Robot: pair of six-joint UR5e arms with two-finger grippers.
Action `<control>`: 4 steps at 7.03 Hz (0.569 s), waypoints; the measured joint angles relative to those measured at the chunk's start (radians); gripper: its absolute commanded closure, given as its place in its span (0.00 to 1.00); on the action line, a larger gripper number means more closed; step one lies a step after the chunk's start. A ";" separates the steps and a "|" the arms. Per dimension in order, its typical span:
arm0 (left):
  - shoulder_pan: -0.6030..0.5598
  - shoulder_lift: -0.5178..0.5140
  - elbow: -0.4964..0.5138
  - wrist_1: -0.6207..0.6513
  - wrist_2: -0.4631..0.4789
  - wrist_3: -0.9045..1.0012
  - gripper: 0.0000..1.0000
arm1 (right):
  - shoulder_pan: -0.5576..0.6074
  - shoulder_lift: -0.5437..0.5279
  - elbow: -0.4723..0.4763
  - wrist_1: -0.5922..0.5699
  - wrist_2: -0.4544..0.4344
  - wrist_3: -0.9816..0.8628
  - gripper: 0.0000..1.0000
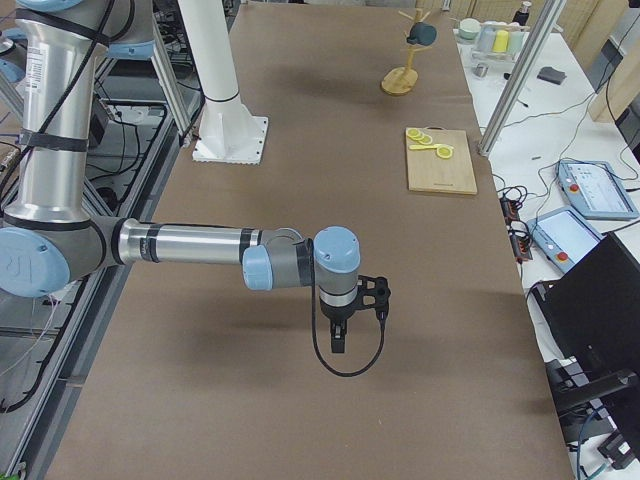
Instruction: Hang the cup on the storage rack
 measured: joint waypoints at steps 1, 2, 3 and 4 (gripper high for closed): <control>-0.049 0.010 0.013 0.018 -0.030 -0.009 0.01 | 0.000 0.000 0.000 -0.001 0.000 0.000 0.00; -0.098 0.021 0.037 0.026 -0.098 -0.017 0.01 | 0.000 0.000 -0.001 -0.002 0.000 0.000 0.00; -0.142 0.026 0.072 0.027 -0.167 -0.043 0.01 | 0.000 0.000 -0.002 -0.002 0.001 0.000 0.00; -0.172 0.027 0.092 0.026 -0.222 -0.091 0.01 | 0.000 -0.001 -0.003 -0.002 0.002 0.000 0.00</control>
